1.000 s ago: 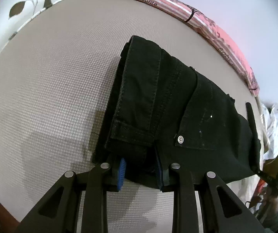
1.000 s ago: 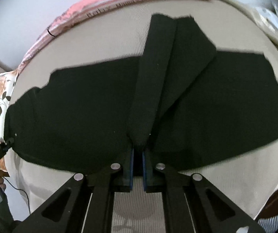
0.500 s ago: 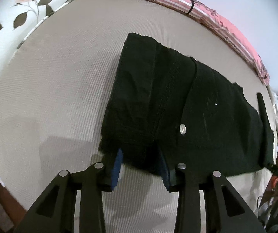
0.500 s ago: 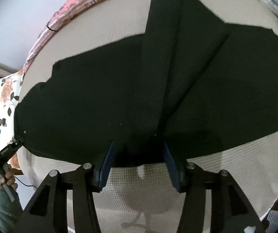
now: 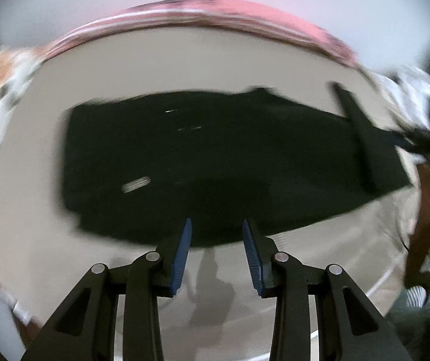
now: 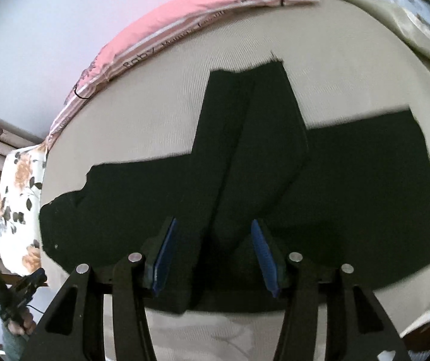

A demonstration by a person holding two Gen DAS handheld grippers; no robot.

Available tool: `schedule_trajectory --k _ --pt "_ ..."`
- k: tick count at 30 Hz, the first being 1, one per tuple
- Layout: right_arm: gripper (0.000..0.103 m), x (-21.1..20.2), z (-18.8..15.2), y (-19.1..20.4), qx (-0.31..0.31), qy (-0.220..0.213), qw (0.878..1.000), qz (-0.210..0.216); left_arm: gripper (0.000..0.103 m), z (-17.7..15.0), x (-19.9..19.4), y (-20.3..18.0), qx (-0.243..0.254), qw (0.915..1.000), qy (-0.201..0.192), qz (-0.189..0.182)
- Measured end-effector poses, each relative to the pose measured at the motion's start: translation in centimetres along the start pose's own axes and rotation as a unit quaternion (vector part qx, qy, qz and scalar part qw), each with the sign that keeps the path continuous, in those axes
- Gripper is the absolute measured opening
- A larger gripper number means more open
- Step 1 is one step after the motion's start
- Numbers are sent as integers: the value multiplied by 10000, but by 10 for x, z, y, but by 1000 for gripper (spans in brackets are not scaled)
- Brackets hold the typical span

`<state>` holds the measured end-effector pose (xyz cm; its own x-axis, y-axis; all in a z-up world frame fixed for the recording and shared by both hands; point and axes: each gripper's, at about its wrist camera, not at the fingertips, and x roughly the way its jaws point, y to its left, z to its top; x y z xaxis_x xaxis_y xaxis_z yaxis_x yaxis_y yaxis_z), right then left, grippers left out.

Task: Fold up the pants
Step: 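Grasp the pant leg hem with the right gripper while the left gripper moves over the pants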

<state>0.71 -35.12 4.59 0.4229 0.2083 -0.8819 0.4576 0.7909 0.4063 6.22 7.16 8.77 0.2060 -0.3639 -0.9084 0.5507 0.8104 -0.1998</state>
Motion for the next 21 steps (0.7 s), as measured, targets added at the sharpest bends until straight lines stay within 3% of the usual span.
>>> schedule_trajectory --k 4,9,21 --pt "49 18 27 1 -27 175 9998 34 37 20 37 -71 686 9958 215 -560" --pt "49 34 44 3 -111 277 9995 -39 37 27 66 -138 1339 9857 404 -937" --pt "49 42 70 0 -241 278 9992 -130 37 25 95 -219 1747 9735 576 -1361"
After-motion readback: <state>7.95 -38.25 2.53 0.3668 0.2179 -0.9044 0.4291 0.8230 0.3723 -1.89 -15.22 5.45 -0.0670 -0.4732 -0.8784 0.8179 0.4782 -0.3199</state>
